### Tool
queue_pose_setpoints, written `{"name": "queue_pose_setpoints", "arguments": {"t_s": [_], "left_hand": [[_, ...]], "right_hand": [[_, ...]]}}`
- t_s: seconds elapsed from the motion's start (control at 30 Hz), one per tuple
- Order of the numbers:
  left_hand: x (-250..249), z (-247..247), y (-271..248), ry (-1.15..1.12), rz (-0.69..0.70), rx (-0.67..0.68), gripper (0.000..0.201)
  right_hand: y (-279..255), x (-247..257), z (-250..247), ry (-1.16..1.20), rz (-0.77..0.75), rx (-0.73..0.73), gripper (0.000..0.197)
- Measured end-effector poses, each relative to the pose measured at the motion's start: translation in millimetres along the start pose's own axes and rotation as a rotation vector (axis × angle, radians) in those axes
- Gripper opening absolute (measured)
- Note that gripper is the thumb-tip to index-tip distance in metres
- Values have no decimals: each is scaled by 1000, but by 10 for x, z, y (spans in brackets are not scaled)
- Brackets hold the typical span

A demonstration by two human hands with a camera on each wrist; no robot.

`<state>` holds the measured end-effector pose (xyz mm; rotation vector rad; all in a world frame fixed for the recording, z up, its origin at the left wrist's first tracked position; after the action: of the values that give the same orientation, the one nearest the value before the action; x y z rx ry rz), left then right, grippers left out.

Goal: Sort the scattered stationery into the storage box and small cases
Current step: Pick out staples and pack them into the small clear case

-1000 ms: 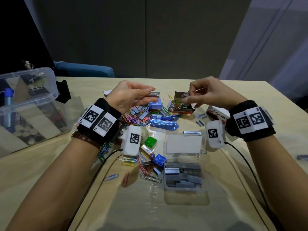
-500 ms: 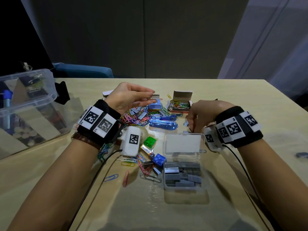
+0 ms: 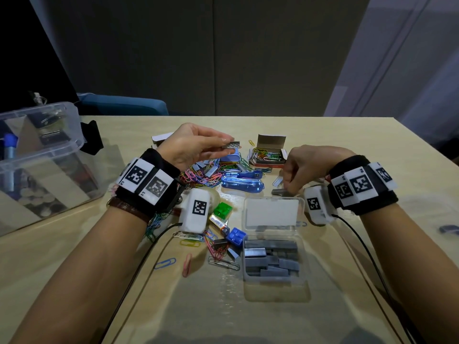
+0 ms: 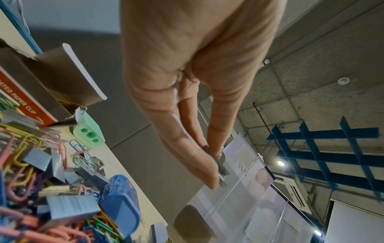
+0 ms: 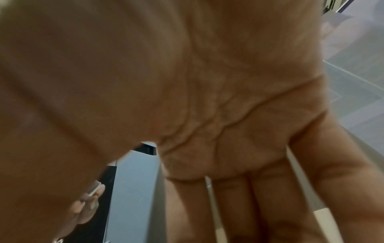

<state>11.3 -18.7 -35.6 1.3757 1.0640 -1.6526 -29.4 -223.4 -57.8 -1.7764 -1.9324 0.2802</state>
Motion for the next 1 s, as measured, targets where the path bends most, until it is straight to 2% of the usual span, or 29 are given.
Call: {"name": "queue_pose_setpoints", "arguments": {"t_s": [0.13,0.27,0.37,0.43,0.53,0.63,0.7,0.8,0.93,1.0], "left_hand": [[-3,40,-4,14,-6,35,18],[9,43,2,60,-17,57,21],[11,37,5,208,12,59,16],[21,49,-1,362,20,72,13],[54,111,-37,579,9,158,17],[22,181,-119,727,12,235,24],[-56,230,-199,781,40,244,24],[-169,316,-361,785,105,262,27],[-113,521,-611,825,110,458,37],[-64,589,-671,856,90,506,38]], "right_hand": [[-34,-6,-79,37,-58,-32,8],[-151,11,-102,303,-158,89,13],[-239,42,-212,376,-232,55,17],[-298,87,-297,370,-264,-11,17],[-448,176,-492,273,-292,-219,13],[-718,351,-659,189,-341,-412,16],[-929,492,-711,160,-395,-486,18],[-1182,699,-622,54,-438,-438,18],[-1399,985,-355,-102,-490,-326,25],[-1402,1086,-194,-177,-506,-278,26]]}}
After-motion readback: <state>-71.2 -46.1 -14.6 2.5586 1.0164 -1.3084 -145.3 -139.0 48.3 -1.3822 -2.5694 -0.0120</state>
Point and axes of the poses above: each hand's wrist, its own y-axis towards the middle knuckle, its own z-axis out of the palm, x = y × z, the point moved 8 cm from there along y, towards the middle knuckle
